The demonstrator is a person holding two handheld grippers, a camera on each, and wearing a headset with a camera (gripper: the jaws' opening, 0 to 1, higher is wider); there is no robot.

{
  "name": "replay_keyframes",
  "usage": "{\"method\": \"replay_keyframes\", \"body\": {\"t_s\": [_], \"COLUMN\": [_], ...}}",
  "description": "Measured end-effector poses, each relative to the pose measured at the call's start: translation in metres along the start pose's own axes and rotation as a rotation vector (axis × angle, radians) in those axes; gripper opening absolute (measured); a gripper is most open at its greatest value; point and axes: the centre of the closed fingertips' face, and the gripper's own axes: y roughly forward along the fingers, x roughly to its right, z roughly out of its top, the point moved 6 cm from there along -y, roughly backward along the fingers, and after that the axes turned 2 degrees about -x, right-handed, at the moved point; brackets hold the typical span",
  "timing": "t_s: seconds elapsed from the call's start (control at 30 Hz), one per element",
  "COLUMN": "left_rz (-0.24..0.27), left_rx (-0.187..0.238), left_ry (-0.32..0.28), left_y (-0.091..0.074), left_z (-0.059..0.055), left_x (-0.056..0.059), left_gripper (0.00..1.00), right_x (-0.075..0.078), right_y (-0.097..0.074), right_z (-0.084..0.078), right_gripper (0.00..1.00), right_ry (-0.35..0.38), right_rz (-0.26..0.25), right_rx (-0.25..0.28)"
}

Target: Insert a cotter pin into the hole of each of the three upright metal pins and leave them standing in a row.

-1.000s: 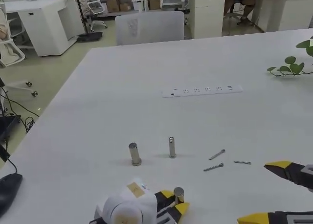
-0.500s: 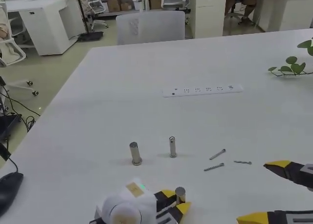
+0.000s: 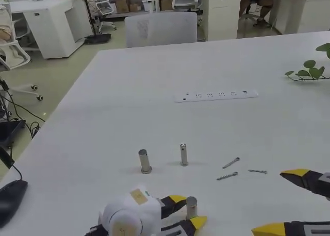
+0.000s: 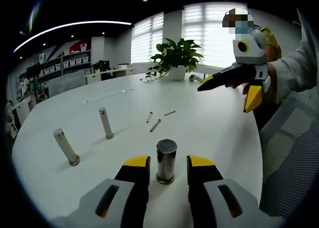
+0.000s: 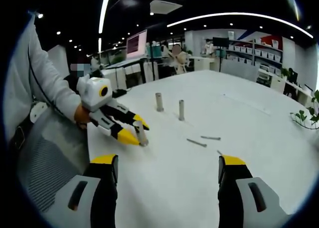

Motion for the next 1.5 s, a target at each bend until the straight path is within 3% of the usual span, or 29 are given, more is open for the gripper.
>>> {"method": "replay_keyframes", "body": {"t_s": [0.3,0.4,0.73,0.83,1.17,1.5], "left_rz": [-0.075,-0.089,-0.125,-0.146,-0.135,-0.129], "left_rx": [0.035,0.048,0.062,0.063,0.078,0.081], "left_ry": [-0.029,-0.003,-0.012,0.011,-0.002,-0.009], "left_y": [-0.017,-0.026,-0.05,-0.06,-0.082,-0.095], "left_z": [0.011,0.014,0.014,0.014,0.009,-0.001], "left_x": [-0.006,-0.009,-0.016,-0.016,-0.031,-0.037], "left_gripper": [0.48,0.51,0.6,0.6,0.63,0.7], "right_x": [0.001,0.001,0.001,0.001,0.0,-0.001], "right_y": [0.0,-0.001,-0.002,-0.004,-0.006,-0.009], "right_z": [-0.002,-0.003,-0.003,-0.003,-0.004,-0.006], "right_gripper": [0.84,0.84,0.84,0.85,0.85,0.85], "right_ry": [-0.001,-0.005,-0.015,-0.017,-0.022,-0.024], "right_rz": [0.004,0.006,0.011,0.014,0.016,0.016], "right_rx": [-0.002,-0.005,-0.015,-0.017,-0.026,-0.037]}}
